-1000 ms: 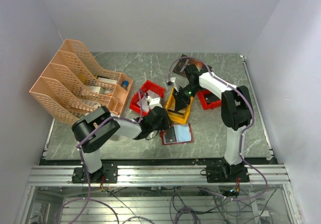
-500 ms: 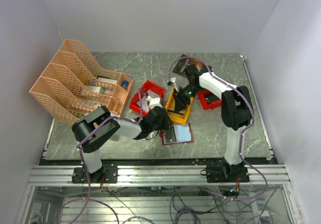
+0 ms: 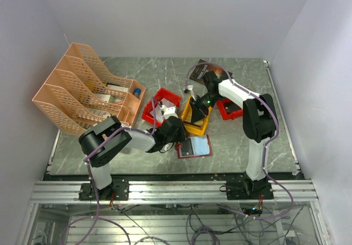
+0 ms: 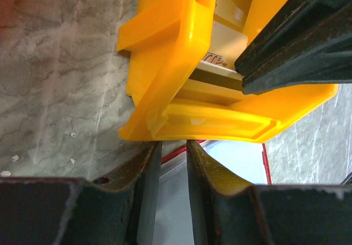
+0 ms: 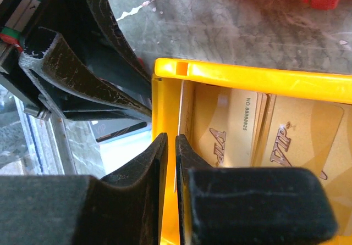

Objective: Put the credit cards into the card holder
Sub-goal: Pick up the credit card from the storage box.

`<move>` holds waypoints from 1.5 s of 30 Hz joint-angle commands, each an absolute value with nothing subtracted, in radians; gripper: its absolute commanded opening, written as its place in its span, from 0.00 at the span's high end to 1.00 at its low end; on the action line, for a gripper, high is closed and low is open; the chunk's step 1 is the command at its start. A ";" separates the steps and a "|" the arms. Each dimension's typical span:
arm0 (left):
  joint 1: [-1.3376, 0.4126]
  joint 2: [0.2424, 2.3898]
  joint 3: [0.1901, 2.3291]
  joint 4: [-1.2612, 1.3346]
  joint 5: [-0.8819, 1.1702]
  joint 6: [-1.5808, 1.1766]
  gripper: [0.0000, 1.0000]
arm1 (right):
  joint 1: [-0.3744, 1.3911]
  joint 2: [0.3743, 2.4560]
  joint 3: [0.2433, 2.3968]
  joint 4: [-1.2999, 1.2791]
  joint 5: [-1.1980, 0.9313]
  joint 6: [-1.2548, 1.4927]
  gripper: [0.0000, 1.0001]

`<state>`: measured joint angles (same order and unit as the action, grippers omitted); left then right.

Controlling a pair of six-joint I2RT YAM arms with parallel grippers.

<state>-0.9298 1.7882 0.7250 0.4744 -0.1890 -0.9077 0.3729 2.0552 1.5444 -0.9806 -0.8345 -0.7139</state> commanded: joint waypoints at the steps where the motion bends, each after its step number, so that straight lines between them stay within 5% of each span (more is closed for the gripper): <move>1: -0.910 1.771 0.729 0.529 -0.208 -0.897 0.64 | 0.388 2.079 1.519 -1.026 -0.840 -0.719 0.88; 9: -0.911 1.755 0.718 0.525 -0.217 -0.894 0.64 | 0.388 2.077 1.516 -1.037 -0.850 -0.732 0.83; 22: -0.910 1.761 0.721 0.531 -0.215 -0.891 0.64 | 0.388 2.026 1.481 -0.934 -0.815 -0.676 0.59; 45: -0.910 1.733 0.698 0.544 -0.209 -0.891 0.65 | 0.341 2.053 1.494 -0.870 -0.807 -0.571 0.79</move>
